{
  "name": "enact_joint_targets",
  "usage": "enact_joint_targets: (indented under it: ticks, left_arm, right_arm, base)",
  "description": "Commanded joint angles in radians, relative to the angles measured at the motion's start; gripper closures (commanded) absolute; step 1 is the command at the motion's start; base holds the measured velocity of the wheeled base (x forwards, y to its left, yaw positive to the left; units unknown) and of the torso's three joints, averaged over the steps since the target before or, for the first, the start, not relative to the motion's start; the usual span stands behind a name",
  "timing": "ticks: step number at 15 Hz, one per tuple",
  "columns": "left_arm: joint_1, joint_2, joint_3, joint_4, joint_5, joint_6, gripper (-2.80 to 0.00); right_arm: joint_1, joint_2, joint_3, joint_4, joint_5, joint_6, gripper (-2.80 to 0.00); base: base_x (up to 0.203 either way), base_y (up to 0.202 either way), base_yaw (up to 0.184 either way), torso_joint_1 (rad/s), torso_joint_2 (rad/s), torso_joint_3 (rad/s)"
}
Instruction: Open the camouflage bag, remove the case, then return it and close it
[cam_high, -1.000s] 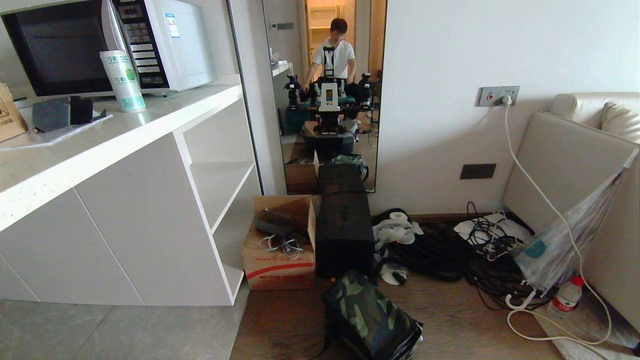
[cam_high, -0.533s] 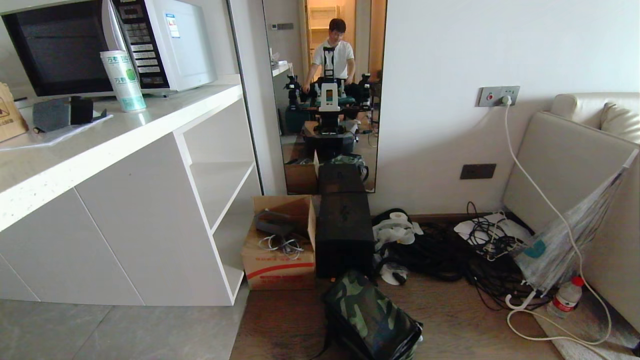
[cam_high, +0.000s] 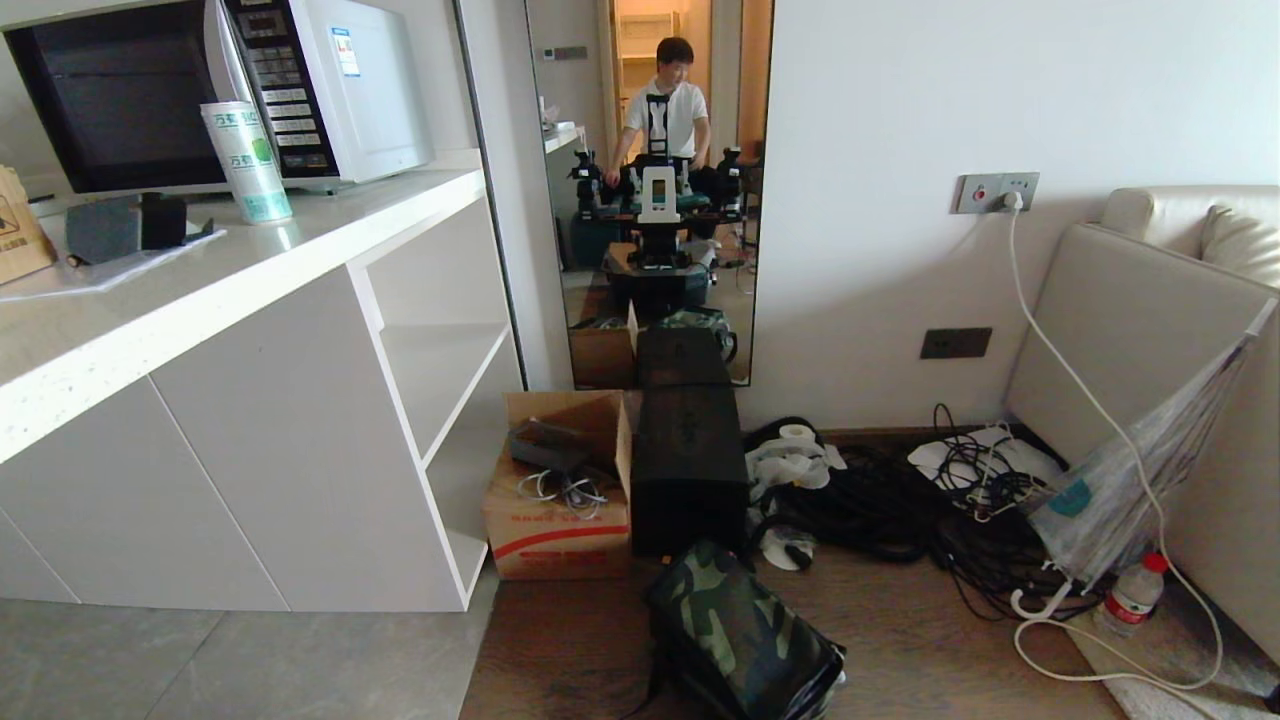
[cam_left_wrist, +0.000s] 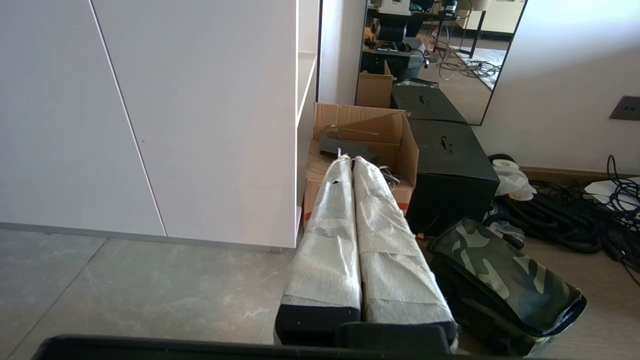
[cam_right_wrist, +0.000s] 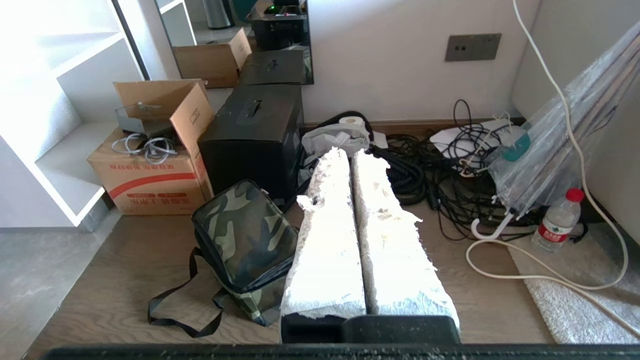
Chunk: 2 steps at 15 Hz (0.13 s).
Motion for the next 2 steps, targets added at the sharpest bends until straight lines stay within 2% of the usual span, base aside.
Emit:
enact_joint_targets:
  ticks: [1,2]
  left_arm:
    - [-0.001,0.0,0.008,0.0,0.0,0.0,0.0]
    - [0.0,0.0,0.008,0.0,0.0,0.0,0.0]
  right_arm:
    - [0.0,0.002,0.002,-0.001,0.001,-0.004,0.0]
    - [0.0,0.002,0.002,-0.001,0.002,-0.005,0.0]
  base:
    - [0.0,0.0,0.0,0.0,0.0,0.0]
    - [0.0,0.0,0.0,0.0,0.0,0.0]
